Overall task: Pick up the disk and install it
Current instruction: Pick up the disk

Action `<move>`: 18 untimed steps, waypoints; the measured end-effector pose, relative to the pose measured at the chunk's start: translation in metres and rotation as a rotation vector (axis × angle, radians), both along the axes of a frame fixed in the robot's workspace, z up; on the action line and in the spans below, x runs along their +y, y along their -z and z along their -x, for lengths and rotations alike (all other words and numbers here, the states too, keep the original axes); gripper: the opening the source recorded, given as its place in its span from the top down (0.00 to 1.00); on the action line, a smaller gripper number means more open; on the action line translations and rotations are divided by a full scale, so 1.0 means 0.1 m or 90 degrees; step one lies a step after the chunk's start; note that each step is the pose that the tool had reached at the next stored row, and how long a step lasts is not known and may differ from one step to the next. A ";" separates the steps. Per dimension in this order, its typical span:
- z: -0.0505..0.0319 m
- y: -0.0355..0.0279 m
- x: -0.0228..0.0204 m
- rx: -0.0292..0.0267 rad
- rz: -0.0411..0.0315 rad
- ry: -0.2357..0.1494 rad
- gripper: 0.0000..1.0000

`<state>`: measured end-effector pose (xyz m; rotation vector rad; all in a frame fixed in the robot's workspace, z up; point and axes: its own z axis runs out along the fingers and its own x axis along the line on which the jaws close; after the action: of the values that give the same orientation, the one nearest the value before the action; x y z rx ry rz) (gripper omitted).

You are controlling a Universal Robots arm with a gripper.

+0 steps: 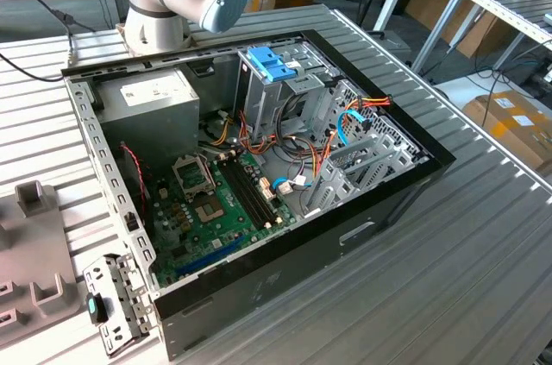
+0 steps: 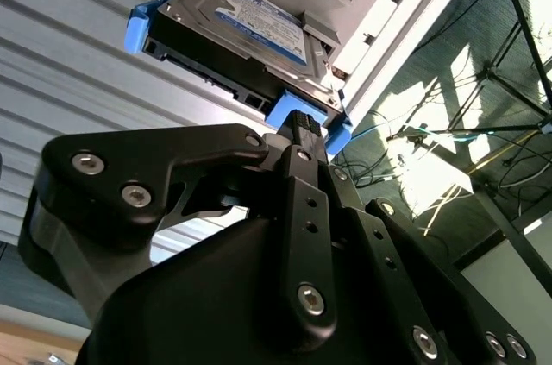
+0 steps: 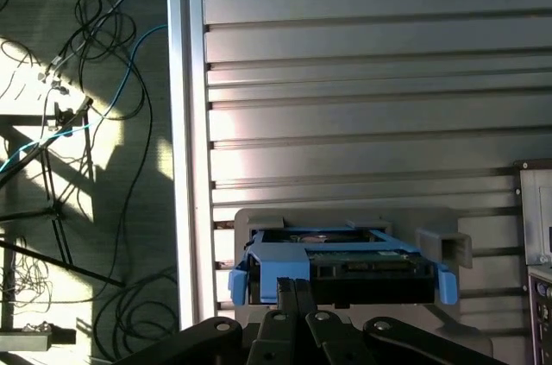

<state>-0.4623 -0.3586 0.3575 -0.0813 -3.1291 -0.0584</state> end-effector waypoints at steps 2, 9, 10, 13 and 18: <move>0.000 0.001 0.000 0.0000 0.0000 0.000 0.89; 0.000 0.002 0.000 -0.0001 0.0000 -0.018 0.89; 0.000 0.003 0.000 -0.0001 -0.0001 -0.027 0.89; 0.000 0.003 0.000 -0.0001 -0.0001 -0.058 0.89; -0.001 0.002 0.000 0.0000 0.0000 -0.114 0.89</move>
<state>-0.4621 -0.3586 0.3573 0.1977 -3.1207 -0.0567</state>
